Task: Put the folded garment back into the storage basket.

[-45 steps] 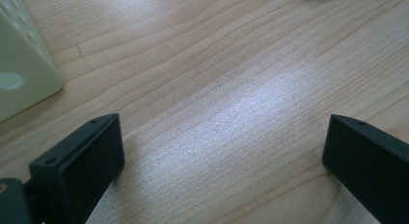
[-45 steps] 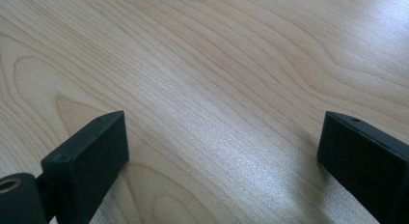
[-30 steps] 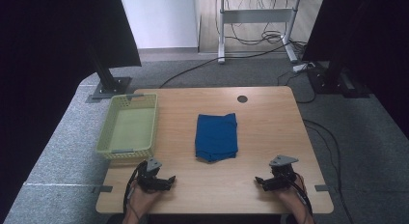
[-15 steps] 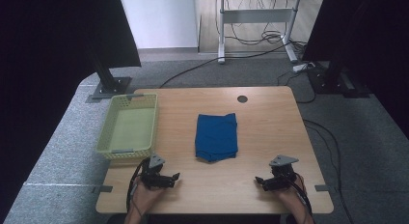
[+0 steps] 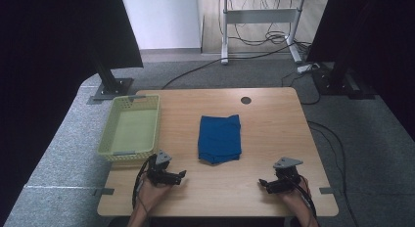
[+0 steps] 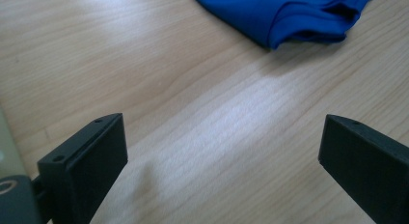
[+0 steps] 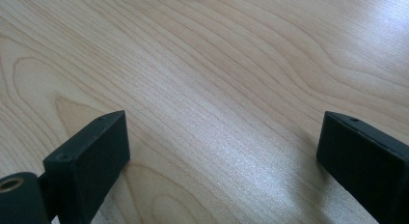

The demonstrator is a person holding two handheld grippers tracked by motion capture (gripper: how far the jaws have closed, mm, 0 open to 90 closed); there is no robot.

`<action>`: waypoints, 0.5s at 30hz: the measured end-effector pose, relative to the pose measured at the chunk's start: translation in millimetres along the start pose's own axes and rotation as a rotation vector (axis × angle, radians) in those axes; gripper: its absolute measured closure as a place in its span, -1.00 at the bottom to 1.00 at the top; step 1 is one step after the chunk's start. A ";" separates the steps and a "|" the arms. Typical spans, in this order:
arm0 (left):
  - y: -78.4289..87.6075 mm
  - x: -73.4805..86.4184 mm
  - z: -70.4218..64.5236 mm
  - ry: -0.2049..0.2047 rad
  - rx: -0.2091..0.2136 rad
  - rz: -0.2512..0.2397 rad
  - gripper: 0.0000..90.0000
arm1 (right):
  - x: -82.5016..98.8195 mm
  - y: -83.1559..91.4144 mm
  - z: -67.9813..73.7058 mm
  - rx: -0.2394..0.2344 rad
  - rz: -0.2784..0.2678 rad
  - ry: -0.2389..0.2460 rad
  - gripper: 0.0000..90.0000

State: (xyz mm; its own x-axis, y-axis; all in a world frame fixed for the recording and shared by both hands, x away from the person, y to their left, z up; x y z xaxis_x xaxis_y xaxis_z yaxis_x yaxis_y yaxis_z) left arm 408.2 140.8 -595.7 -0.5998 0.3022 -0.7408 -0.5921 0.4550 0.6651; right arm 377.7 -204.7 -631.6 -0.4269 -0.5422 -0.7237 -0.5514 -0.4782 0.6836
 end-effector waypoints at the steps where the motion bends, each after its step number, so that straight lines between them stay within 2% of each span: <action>1: -0.9 -2.6 -1.0 -0.005 0.001 0.001 -0.92 | 0.0 0.0 0.0 0.000 0.000 0.000 -0.90; 4: -1.7 -4.8 -1.8 -0.006 0.002 -0.001 -0.92 | 0.0 0.0 0.0 0.000 0.000 0.000 -0.90; 5: -4.4 -12.9 -4.5 -0.011 0.010 -0.009 -0.92 | 0.0 0.0 0.0 0.000 0.000 0.000 -0.90; 9: -6.9 -18.1 -6.3 -0.013 0.016 -0.013 -0.92 | 0.0 0.0 0.0 0.000 0.000 0.000 -0.90; 10: -12.1 -24.1 -10.6 -0.016 0.022 -0.013 -0.92 | 0.0 0.0 0.0 0.000 0.000 0.000 -0.90; 15: -14.9 -27.6 -13.2 -0.023 0.024 -0.013 -0.92 | 0.0 0.0 0.0 0.000 0.000 0.000 -0.90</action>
State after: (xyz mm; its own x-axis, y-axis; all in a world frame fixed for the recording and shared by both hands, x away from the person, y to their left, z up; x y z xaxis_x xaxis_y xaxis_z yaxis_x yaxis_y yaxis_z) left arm 426.5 114.6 -584.0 -0.5794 0.3151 -0.7517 -0.5868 0.4787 0.6530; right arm 377.6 -204.7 -631.6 -0.4271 -0.5422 -0.7236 -0.5512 -0.4782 0.6837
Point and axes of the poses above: each handheld gripper's, and its own axes: y roughly backward along the jaws, x roughly out of its underside, z roughly to its left, the point moved 10 cm from there along -y, roughly forward along the jaws, and after that the axes turned 8 degrees about y, right-handed, at the moved point
